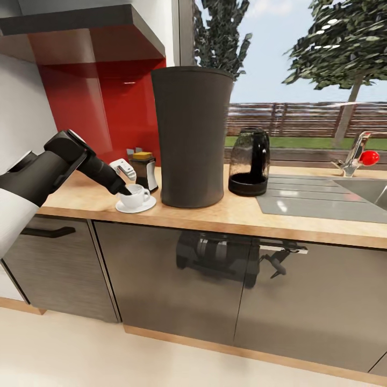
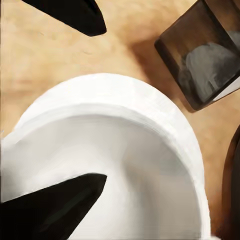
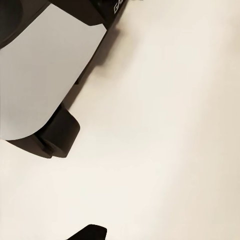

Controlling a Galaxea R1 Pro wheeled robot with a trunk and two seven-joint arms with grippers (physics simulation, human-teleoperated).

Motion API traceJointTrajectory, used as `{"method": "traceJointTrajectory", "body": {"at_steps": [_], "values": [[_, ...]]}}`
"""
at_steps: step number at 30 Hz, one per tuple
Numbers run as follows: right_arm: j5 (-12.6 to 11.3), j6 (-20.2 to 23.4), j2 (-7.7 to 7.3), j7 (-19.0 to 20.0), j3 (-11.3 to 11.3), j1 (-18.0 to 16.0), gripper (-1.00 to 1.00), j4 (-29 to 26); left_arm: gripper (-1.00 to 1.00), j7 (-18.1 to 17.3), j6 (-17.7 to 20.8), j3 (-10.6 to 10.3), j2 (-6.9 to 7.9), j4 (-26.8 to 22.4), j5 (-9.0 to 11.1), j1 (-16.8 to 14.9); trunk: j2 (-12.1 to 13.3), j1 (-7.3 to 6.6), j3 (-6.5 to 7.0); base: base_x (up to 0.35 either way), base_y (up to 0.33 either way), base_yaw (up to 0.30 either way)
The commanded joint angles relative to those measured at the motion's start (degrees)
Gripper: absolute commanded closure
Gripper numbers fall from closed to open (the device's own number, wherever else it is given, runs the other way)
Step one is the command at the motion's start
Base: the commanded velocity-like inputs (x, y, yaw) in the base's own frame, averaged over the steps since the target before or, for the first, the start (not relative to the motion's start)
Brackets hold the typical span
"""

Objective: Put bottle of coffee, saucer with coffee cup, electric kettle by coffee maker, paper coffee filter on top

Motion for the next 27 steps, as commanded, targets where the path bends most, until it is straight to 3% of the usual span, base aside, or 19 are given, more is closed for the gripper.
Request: {"method": "traceJointTrajectory", "body": {"at_steps": [1,27], "values": [[-0.5,-0.3,0.02,0.2,0.5,-0.1,-1.0,0.2,-1.0,-0.6,0.4,-0.1,0.05,-0.1,-0.6,0.0,0.0,-0.01,-0.06,0.0,0.0,0.0],[-0.5,-0.3,0.02,0.2,0.5,-0.1,-1.0,0.2,-1.0,-0.6,0.4,-0.1,0.05,-0.1,-0.6,-0.1,0.0,-0.01,-0.06,0.0,0.0,0.0]]}}
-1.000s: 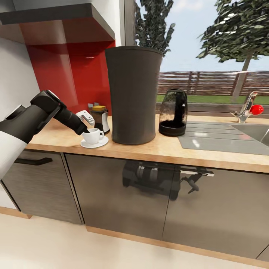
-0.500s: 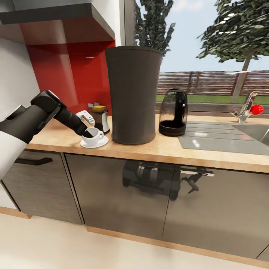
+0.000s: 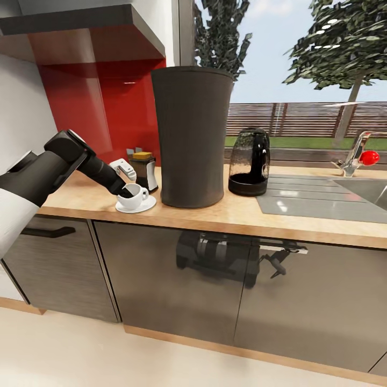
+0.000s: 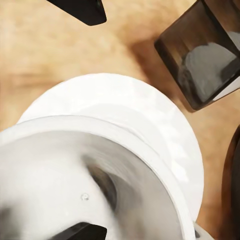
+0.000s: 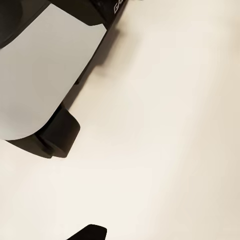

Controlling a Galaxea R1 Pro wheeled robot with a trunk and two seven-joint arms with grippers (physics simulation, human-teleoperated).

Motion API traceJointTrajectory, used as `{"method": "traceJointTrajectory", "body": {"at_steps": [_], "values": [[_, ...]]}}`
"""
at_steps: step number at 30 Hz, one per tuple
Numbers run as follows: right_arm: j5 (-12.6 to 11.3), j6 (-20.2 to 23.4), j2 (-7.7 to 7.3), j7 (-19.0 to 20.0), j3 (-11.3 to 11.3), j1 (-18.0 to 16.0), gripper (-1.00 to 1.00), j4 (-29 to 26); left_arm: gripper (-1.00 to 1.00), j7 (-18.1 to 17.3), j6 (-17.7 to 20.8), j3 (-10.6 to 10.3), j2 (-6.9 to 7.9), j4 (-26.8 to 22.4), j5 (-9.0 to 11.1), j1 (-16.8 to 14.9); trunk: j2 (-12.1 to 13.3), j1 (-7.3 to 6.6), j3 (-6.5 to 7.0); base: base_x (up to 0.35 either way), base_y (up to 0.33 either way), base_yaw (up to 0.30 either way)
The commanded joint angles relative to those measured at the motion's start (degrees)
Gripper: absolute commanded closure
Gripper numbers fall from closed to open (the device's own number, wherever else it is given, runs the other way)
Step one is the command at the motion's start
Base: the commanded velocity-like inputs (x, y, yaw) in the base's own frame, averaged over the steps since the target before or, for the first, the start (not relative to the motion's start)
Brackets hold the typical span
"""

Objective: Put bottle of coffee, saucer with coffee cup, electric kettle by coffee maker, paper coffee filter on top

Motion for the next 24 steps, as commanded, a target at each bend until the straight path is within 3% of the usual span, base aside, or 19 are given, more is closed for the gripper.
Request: {"method": "traceJointTrajectory", "body": {"at_steps": [1,24], "values": [[-0.6,-0.3,0.02,0.2,0.5,-0.1,-1.0,0.2,-1.0,-0.6,0.5,-0.1,0.05,-0.1,-0.6,0.0,0.0,-0.01,-0.06,0.0,0.0,0.0],[-0.5,-0.3,0.02,0.2,0.5,-0.1,-1.0,0.2,-1.0,-0.7,0.5,0.2,0.05,-0.4,-0.6,-0.1,8.4,-4.62,3.71,0.0,0.0,0.0]]}}
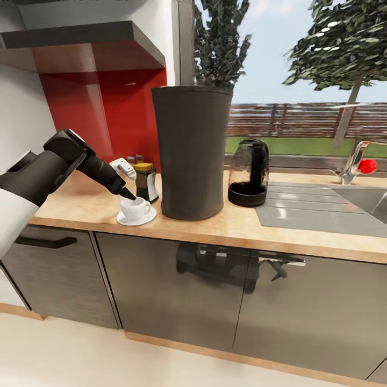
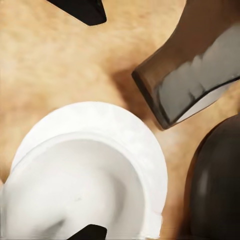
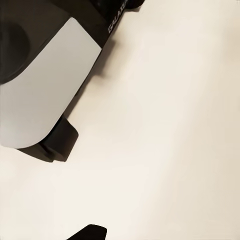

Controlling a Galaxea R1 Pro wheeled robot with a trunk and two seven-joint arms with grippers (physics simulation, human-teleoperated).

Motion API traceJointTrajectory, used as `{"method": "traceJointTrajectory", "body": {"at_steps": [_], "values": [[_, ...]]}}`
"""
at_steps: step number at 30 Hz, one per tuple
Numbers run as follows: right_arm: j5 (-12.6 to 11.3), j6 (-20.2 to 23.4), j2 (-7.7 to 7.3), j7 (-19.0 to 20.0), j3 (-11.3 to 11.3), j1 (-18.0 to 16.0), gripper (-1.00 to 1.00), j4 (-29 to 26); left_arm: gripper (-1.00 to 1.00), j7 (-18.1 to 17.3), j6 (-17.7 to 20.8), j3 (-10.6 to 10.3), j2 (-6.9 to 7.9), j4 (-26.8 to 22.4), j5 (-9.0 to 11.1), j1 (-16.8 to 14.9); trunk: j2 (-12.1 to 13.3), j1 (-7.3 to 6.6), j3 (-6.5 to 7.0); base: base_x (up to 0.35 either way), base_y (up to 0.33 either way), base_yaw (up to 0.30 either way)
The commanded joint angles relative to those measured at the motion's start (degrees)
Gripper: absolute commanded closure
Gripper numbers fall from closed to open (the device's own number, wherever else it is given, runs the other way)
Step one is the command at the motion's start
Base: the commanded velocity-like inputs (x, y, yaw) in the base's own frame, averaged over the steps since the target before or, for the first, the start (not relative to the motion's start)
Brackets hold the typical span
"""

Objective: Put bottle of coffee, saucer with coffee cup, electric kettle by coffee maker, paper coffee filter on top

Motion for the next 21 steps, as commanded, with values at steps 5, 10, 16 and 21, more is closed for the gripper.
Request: {"method": "traceJointTrajectory", "body": {"at_steps": [5,10,16,21], "values": [[-0.6,-0.3,0.02,0.2,0.5,-0.1,-1.0,0.2,-1.0,-1.5,0.4,1.8,0.05,-0.6,-0.5,0.0,2.0,-1.11,0.84,0.0,0.0,0.0],[-0.5,-0.3,0.02,0.2,0.5,-0.1,-1.0,0.2,-1.0,-7.5,0.4,6.2,0.3,-3.4,-0.5,0.0,3.2,-1.77,1.38,0.0,0.0,0.0],[-0.5,-0.3,0.02,0.2,0.5,-0.1,-1.0,0.2,-1.0,-11.4,0.4,7.8,0.52,-4.8,-0.5,0.0,3.2,-1.77,1.38,0.0,0.0,0.0],[-0.5,-0.3,0.02,0.2,0.5,-0.1,-1.0,0.2,-1.0,-13.7,0.3,8.1,1.43,-5.1,-0.5,0.0,3.2,-1.77,1.38,-0.088,0.0,0.0]]}}
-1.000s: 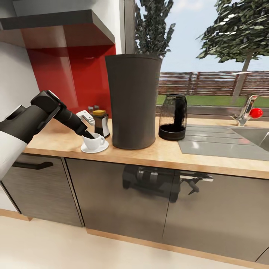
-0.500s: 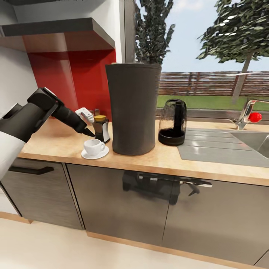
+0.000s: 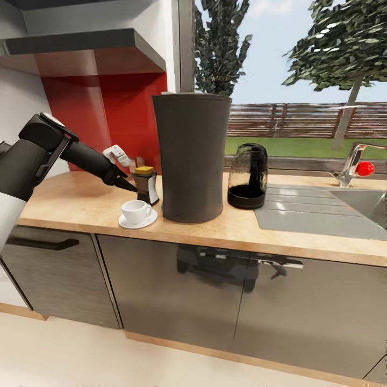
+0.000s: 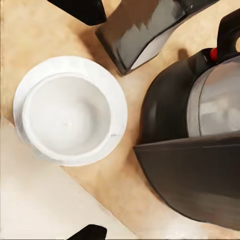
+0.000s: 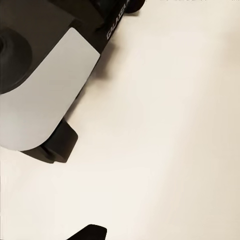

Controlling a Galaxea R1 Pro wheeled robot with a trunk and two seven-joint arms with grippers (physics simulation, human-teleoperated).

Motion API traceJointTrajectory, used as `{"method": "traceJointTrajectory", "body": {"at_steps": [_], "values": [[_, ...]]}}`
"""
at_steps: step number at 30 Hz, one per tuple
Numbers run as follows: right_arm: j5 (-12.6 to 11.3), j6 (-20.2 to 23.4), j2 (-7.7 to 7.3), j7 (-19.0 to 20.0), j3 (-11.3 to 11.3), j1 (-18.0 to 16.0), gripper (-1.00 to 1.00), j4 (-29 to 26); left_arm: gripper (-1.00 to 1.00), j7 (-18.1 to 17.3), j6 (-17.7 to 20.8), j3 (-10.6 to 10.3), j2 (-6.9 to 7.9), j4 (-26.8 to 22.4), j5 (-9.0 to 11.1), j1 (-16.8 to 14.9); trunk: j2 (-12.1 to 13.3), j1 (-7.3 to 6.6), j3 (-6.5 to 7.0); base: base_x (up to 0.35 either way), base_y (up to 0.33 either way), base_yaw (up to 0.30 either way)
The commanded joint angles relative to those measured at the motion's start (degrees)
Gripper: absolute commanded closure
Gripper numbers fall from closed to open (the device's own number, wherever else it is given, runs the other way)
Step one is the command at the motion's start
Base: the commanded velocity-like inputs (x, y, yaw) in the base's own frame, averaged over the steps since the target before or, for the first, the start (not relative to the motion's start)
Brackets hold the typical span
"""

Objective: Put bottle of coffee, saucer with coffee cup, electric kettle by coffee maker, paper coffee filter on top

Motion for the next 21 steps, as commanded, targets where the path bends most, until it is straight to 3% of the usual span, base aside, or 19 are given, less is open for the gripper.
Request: {"method": "traceJointTrajectory", "body": {"at_steps": [1,16,17,18,19,20,21], "values": [[-0.5,-0.3,0.02,0.2,0.5,-0.1,-1.0,0.2,-1.0,-0.9,0.6,-0.1,0.2,-0.1,-0.6,-0.1,0.0,-0.03,-0.06,-0.227,0.0,0.0],[-0.5,-0.2,0.03,0.4,0.5,-0.1,-1.0,0.2,-1.0,-2.5,0.6,-0.2,0.86,-0.1,-0.5,0.0,0.0,-0.03,-0.06,-0.131,0.0,0.0],[-0.5,-0.2,0.02,0.3,0.5,-0.1,-1.0,0.2,-1.0,-4.3,0.2,0.0,1.12,-0.4,5.8,0.3,0.0,-0.03,-0.06,-0.011,0.0,0.0],[-0.5,-0.2,0.02,0.3,0.5,-0.1,-1.0,0.2,-1.0,-4.3,-0.5,0.0,1.39,-0.8,10.3,0.5,0.0,-0.03,-0.06,-0.007,0.0,0.0],[-0.5,-0.2,0.02,0.3,0.5,-0.1,-1.0,0.2,-1.0,-4.3,-1.0,0.0,1.6,-1.1,12.6,0.7,0.0,-0.03,-0.06,-0.006,0.0,0.0],[-0.5,-0.2,0.02,0.3,0.5,-0.1,-1.0,0.2,-1.0,-4.3,-2.5,0.0,2.03,-1.9,16.7,1.6,0.0,-0.03,-0.06,-0.004,0.0,0.0],[-0.5,-0.2,0.02,0.3,0.5,-0.1,-1.0,0.2,-1.0,-4.3,-3.1,0.0,2.22,-2.4,18.4,2.2,0.0,-0.03,-0.06,-0.003,0.0,0.0]]}}
